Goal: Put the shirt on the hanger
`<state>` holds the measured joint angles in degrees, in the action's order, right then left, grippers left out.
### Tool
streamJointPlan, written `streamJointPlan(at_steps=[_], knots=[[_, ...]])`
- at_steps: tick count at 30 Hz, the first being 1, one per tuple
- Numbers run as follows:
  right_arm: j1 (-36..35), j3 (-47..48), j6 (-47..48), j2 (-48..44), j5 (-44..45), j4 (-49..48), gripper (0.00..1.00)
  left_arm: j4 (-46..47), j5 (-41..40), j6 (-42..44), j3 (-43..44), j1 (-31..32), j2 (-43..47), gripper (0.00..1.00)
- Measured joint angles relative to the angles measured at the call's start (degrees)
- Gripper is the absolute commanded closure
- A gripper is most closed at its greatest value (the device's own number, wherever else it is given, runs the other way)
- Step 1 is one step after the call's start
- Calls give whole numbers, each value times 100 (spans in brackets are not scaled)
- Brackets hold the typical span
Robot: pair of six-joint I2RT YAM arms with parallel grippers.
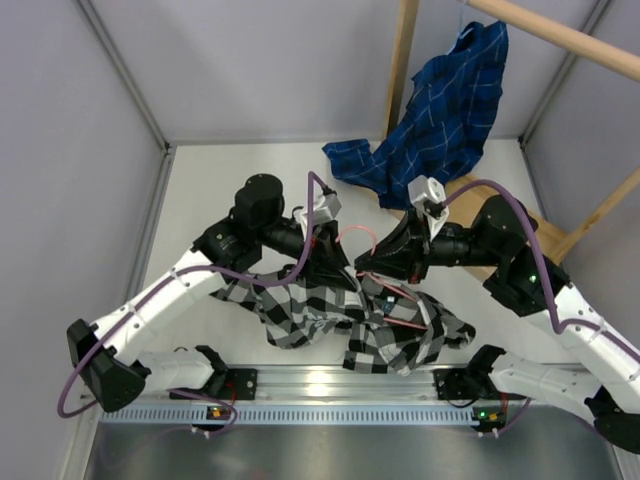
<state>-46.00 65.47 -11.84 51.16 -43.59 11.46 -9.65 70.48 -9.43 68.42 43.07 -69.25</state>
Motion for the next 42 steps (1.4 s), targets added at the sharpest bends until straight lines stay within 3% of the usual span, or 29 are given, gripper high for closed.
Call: streamJointPlan(at_steps=[2,3,6,8,11,15,19,24,27,28,29,31,32,37,42], knots=[[-2,0,57,0,79,-11,100,-87,-55,20,28,-2,2,17],[-9,-2,79,-15,166,9,100,-164,-240,94,90,-2,4,2],[-17,-13,225,-98,702,205,100,-518,-1335,232,345,-2,149,2],[-22,26,293,-212,1268,448,100,-710,-2636,267,354,-4,586,2],[-33,267,374,-317,2114,857,100,-595,-4566,131,-39,-7,1749,2],[-33,734,470,-345,2710,1158,100,4,-6559,-367,-1416,-28,3864,2],[-35,1099,483,-332,3204,1384,100,450,-7320,-942,-2417,-28,4358,2],[-35,1572,485,-131,3742,1725,100,643,-7158,-1499,-3851,-28,4155,2],[-35,1709,485,-35,3790,1834,100,791,-7029,-1685,-4260,-28,4061,17],[-35,1714,483,-4,3788,1849,100,859,-7023,-1711,-4266,-28,4002,48],[-35,1714,481,22,3783,1871,100,1008,-7014,-1770,-4266,-26,3921,65],[-35,1714,476,68,3783,1928,100,1257,-7095,-1794,-4240,-26,3742,94],[-35,1714,476,79,3783,1956,100,1309,-7160,-1781,-4214,-26,3674,100],[-35,1690,472,37,3915,1987,100,1311,-7997,-1871,-3936,-20,3187,100],[-37,1416,417,-201,4428,1998,100,560,-9742,-2577,-3523,-13,3088,100]])
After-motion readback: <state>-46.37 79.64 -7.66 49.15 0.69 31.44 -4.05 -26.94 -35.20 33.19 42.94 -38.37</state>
